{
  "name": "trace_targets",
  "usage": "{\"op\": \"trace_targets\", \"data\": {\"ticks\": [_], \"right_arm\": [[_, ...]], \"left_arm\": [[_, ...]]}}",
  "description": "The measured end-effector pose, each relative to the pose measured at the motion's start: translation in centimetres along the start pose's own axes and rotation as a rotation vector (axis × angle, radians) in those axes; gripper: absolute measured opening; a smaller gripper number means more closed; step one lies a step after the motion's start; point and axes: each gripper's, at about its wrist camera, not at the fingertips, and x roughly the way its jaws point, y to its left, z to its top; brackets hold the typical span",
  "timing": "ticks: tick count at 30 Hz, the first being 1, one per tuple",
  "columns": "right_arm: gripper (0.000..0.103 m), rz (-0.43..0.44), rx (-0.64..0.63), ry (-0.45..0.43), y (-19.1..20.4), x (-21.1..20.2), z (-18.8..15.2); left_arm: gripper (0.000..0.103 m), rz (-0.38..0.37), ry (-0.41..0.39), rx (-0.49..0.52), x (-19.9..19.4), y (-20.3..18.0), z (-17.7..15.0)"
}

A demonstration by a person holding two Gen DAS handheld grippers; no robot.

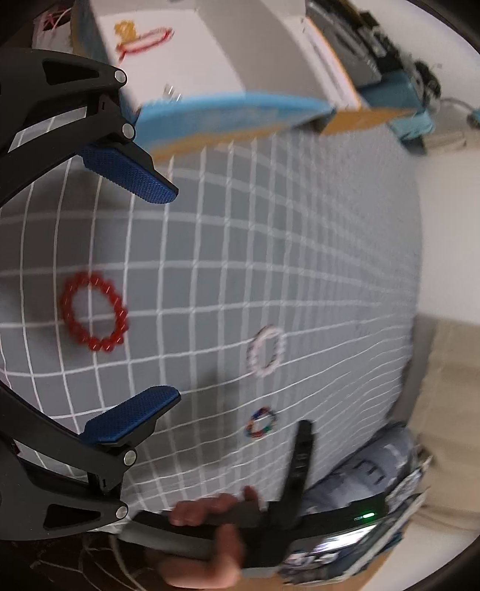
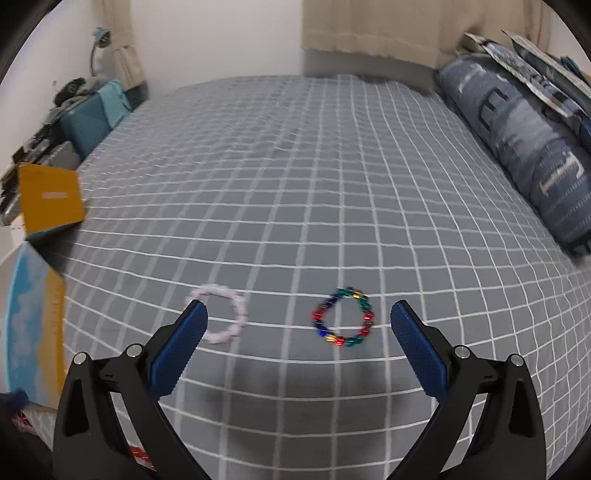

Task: Organize jewelry
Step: 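Move both open tools over the red bead and multicolour bracelets, then grasp the red bead bracelet with the left tool while the right tool grasps the multicolour bracelet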

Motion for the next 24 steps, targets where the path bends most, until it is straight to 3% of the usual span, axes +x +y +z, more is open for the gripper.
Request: {"op": "trace_targets", "data": {"ticks": [7,19,24], "right_arm": [[0.095,-0.011,0.026,0.063,-2.3,4.3,-0.7],[0.095,0.007,0.119,0.22,-4.6,11.2,-0.9],[0.086,-0.016,0.129,0.242,-4.8,12.4,-1.5]], "left_arm": [[0.097,-0.016,0.074,0.047,4.3,-1.5,-3.8],[0.097,-0.024,0.141,0.062,6.7,-1.6,-6.9],[0.095,-0.019,0.133,0.071,6.8,-1.7,-7.9]]}}
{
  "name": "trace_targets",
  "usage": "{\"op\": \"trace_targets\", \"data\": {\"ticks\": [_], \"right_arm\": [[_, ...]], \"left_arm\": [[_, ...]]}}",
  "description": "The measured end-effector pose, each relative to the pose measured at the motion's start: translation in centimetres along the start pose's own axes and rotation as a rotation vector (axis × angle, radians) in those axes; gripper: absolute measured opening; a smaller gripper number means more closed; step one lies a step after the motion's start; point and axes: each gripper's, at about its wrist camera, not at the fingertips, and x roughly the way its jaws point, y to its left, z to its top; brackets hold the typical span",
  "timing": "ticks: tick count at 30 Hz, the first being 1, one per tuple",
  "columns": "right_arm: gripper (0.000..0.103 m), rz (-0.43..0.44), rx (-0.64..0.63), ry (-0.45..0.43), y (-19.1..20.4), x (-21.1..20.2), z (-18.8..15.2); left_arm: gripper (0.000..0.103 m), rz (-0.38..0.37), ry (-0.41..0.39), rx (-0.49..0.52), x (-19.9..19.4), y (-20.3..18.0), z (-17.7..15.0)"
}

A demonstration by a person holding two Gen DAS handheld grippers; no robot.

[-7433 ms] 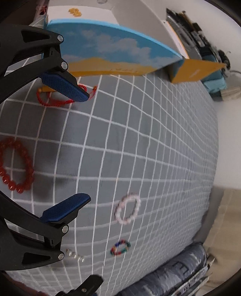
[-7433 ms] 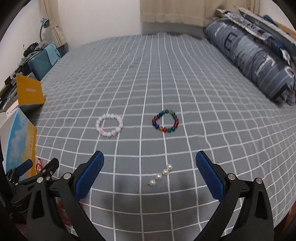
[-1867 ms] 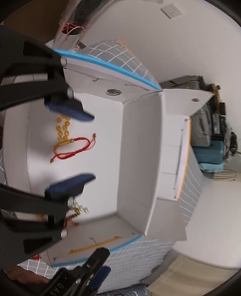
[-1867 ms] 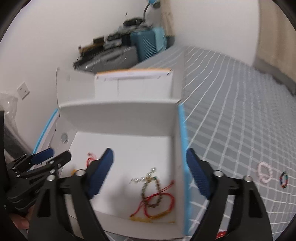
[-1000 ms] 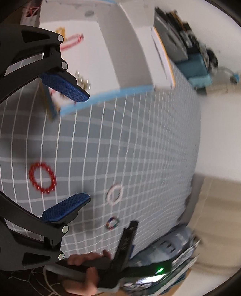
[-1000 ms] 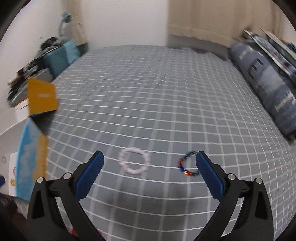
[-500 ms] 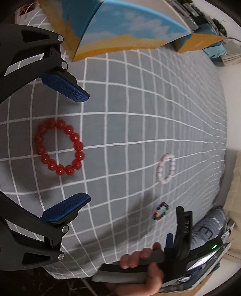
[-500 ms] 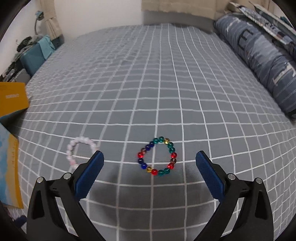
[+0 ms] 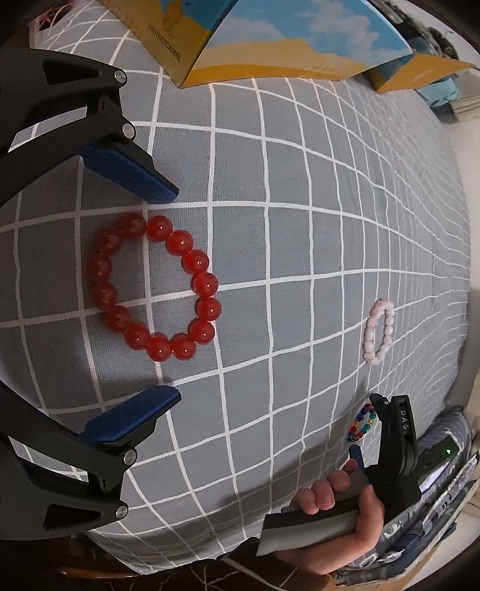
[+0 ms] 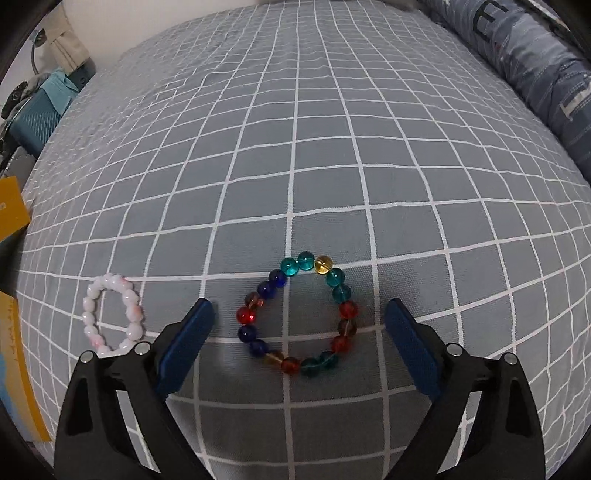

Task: Organize jewelry
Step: 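Grasp the red bead bracelet with the left tool while the right tool grasps the multicolour bracelet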

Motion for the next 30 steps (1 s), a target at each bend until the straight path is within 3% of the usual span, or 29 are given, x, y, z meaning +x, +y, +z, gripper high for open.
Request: {"op": "trace_targets", "data": {"ticks": [5,8,10,12,13,27,30], "right_arm": [[0.069,-0.053,0.006,0.0,-0.2,0.2,0.1],[0.051,-0.061,0.022,0.002,-0.3,0.1,0.2],[0.041,-0.066,0.027,0.001,-0.6,0.1,0.5],[0.02,-0.067,0.025,0.0,-0.7,0.1,0.7],[0.019,-0.066,0.019,-0.002,-0.7,0.1,0.7],[0.019,-0.032,0.033,-0.033,-0.4,-1.7,-0.7],[0.019,-0.031,0.031,-0.043,-0.3,-2.2,-0.7]], "left_arm": [[0.066,0.018,0.007,-0.017,-0.4,0.4,-0.3],[0.047,0.014,0.02,-0.021,-0.7,0.9,-0.4],[0.039,0.004,0.03,-0.03,-0.6,1.0,-0.3],[0.032,0.001,0.035,-0.043,-0.6,1.3,-0.1],[0.028,0.002,0.038,-0.049,-0.7,1.5,-0.1],[0.027,0.001,0.029,-0.04,-1.3,1.3,0.1],[0.013,0.017,0.014,-0.03,-1.7,1.2,0.2]]}}
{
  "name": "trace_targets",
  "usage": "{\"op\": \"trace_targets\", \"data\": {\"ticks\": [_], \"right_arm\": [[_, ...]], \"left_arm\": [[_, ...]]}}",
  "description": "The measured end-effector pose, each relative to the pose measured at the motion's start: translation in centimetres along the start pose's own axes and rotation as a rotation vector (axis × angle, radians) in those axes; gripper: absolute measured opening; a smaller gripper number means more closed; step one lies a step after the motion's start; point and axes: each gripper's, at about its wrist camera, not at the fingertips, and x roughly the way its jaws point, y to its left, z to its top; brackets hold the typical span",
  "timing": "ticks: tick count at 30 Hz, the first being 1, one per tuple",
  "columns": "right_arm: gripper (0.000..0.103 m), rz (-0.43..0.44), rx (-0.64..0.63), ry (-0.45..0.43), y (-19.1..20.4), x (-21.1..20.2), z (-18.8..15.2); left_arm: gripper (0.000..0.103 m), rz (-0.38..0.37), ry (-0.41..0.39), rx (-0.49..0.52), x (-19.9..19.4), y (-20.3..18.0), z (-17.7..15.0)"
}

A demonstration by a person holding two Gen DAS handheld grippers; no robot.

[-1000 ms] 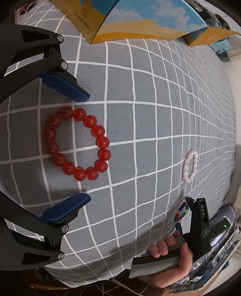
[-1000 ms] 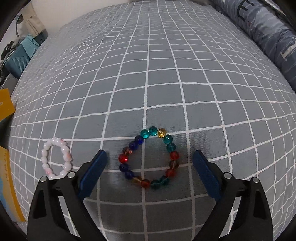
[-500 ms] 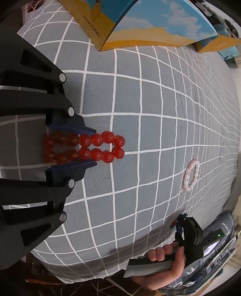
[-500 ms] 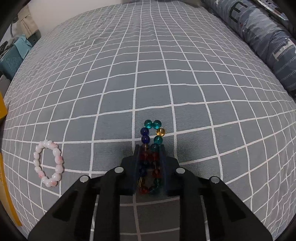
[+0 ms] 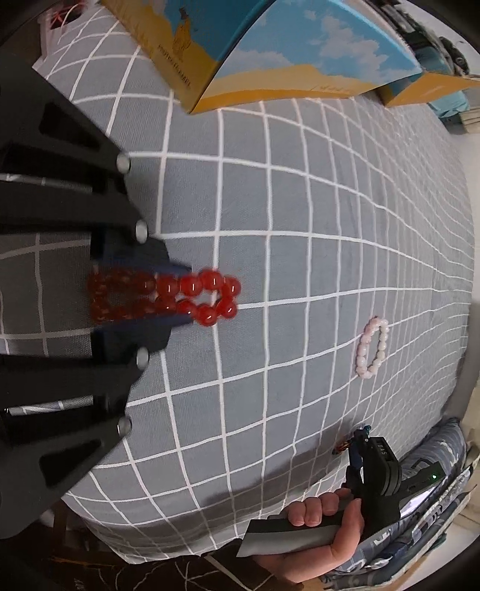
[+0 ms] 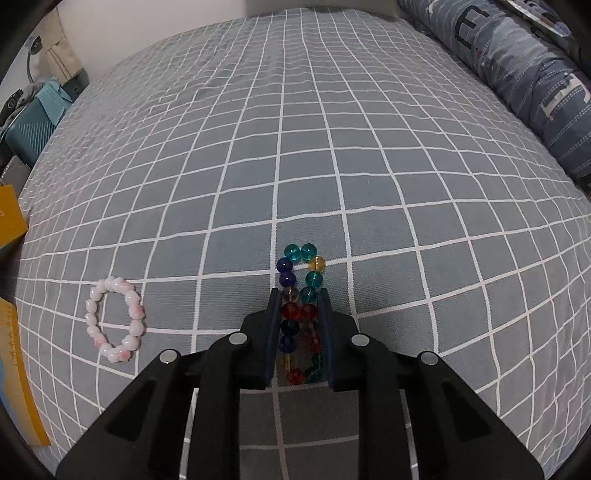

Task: Organize jewelry
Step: 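Grasp the red bead bracelet with the left tool while the right tool grasps the multicolour bracelet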

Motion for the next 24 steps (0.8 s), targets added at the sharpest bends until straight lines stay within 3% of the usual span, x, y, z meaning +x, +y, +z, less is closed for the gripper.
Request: {"op": "trace_targets", "data": {"ticks": [10,11,12,24], "right_arm": [[0.019,0.008,-0.015,-0.033,0.3,-1.6,-0.1],[0.016,0.011,-0.018,-0.038,0.4,-1.9,-0.1],[0.0,0.012,-0.026,-0.041,0.5,-2.1,0.0],[0.002,0.007,-0.064,-0.082,1.4,-4.2,0.0]], "left_arm": [[0.013,-0.015,-0.005,0.005,-0.3,0.0,0.3],[0.013,-0.016,-0.008,0.004,-0.4,0.1,0.4],[0.013,-0.017,-0.011,0.004,-0.5,0.0,0.4],[0.013,-0.041,-0.05,0.011,-2.5,0.1,1.1]]}}
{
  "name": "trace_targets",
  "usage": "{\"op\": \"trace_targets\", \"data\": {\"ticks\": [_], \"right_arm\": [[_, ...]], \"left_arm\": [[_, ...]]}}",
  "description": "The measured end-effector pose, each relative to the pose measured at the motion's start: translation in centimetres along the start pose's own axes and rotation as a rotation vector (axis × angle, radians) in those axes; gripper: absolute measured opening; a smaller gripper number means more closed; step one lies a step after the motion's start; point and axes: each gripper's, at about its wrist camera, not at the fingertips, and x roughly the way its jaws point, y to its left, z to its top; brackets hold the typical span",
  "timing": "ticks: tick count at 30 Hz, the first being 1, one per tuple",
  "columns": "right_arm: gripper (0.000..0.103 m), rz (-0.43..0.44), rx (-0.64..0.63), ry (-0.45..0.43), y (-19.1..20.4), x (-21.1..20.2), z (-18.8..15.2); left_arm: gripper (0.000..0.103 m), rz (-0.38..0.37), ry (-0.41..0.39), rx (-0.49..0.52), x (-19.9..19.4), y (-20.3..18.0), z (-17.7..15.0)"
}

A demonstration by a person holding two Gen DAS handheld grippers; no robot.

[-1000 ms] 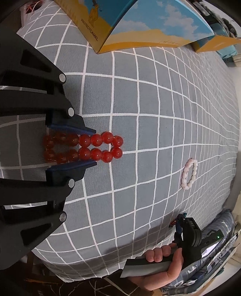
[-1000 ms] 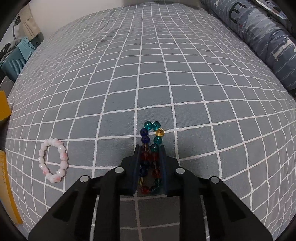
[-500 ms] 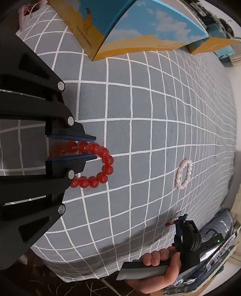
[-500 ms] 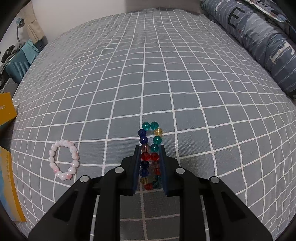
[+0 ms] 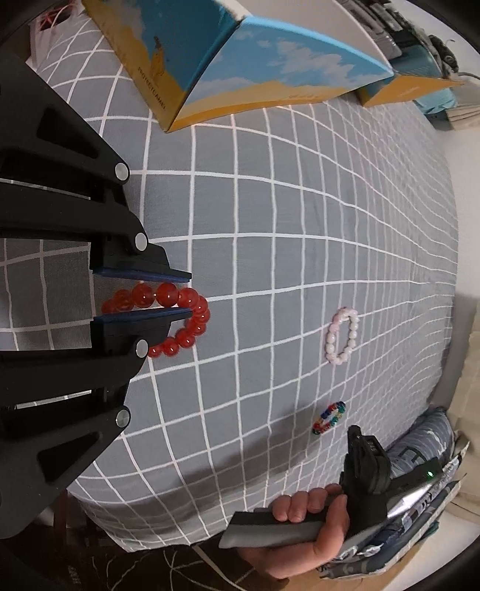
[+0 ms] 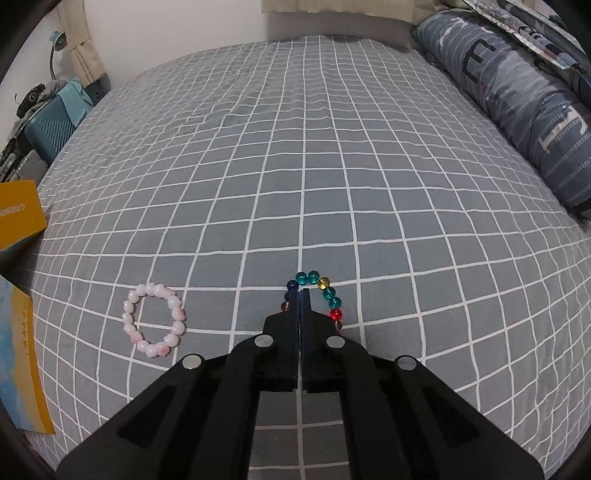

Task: Organize jewelry
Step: 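Grasp the red bead bracelet with the left tool while the right tool grasps the multicolour bracelet, then lift both held bracelets and carry them over the white box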

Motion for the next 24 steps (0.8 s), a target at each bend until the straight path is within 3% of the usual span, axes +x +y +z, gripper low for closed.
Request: {"op": "trace_targets", "data": {"ticks": [2,5,9,11,13,15,24], "right_arm": [[0.003,0.009,0.011,0.034,-0.2,0.8,0.1],[0.014,-0.008,0.029,0.079,-0.8,2.5,0.0],[0.015,-0.026,0.051,0.103,-1.4,4.2,-0.7],[0.024,-0.029,0.063,0.116,-1.5,4.6,-0.9],[0.022,-0.018,0.068,0.127,-1.6,5.0,-1.1],[0.009,-0.029,0.054,0.129,-1.5,5.0,-1.3],[0.009,-0.004,0.066,0.086,-2.0,2.3,-0.6]], "left_arm": [[0.013,-0.003,-0.008,0.004,-0.4,-0.1,0.1],[0.013,-0.004,-0.012,0.008,-0.6,-0.3,0.2],[0.013,-0.003,-0.01,0.012,-0.6,-0.3,0.2],[0.013,-0.001,-0.009,0.012,-0.6,-0.3,0.2],[0.013,-0.001,-0.008,0.01,-0.6,-0.2,0.3],[0.013,-0.003,-0.009,0.011,-0.6,-0.2,0.3],[0.013,-0.008,-0.033,0.025,-1.5,-0.4,1.3]]}}
